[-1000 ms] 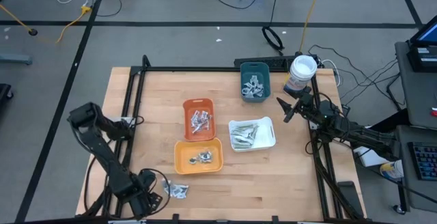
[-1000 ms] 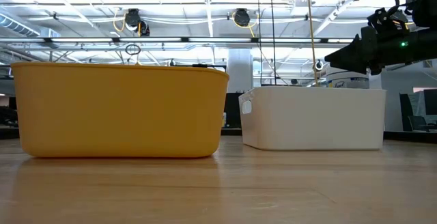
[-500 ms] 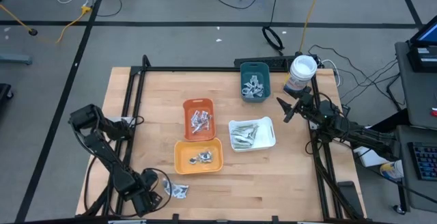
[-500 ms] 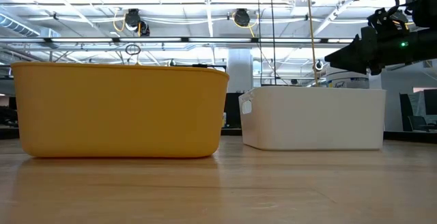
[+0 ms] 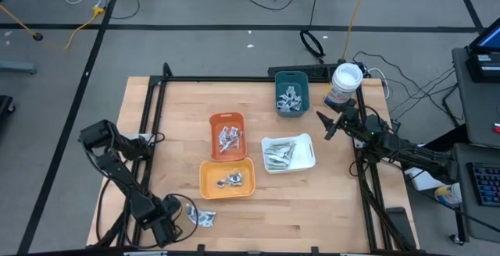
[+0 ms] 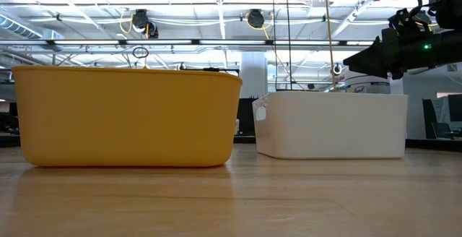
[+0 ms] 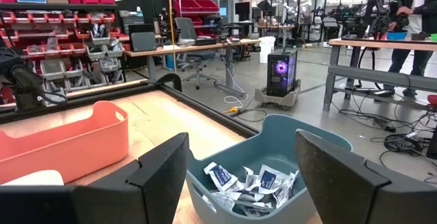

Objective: Pick & Place First Aid Supplies
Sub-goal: Put the gray sachet into the yellow bin

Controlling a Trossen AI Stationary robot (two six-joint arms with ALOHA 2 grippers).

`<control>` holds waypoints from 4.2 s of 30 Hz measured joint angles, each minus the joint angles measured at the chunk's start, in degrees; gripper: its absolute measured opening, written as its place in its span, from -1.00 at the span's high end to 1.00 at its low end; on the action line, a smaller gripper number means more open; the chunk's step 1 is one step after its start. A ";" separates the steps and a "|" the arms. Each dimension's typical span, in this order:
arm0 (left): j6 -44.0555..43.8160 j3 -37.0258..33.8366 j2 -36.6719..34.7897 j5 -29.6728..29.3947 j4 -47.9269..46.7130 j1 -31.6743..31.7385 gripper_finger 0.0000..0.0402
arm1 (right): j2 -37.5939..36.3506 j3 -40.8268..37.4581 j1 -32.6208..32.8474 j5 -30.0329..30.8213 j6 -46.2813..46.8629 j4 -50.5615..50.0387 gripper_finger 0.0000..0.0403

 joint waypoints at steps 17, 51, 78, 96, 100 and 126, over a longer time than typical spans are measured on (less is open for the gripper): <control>6.16 0.00 0.00 1.53 0.15 -0.01 0.98 | -0.02 0.02 0.00 0.00 0.00 -0.02 -0.31; 29.02 9.93 -15.12 1.68 -26.20 20.86 1.00 | 0.00 0.02 0.00 0.00 0.00 -0.02 -0.31; 69.77 41.43 12.89 -2.96 -34.84 49.38 0.95 | 0.00 0.02 0.00 -0.02 0.00 -0.02 -0.31; 70.07 41.46 11.84 -2.87 -35.35 50.05 -0.07 | 0.00 0.02 -0.01 0.00 0.01 -0.02 -0.31; 69.27 41.44 9.23 -4.40 -37.26 48.67 -0.36 | 0.00 0.02 -0.02 -0.02 0.00 -0.02 -0.31; 16.00 18.17 -10.93 -7.54 -36.84 23.90 -0.52 | -0.02 0.02 0.00 -0.02 0.00 -0.02 -0.31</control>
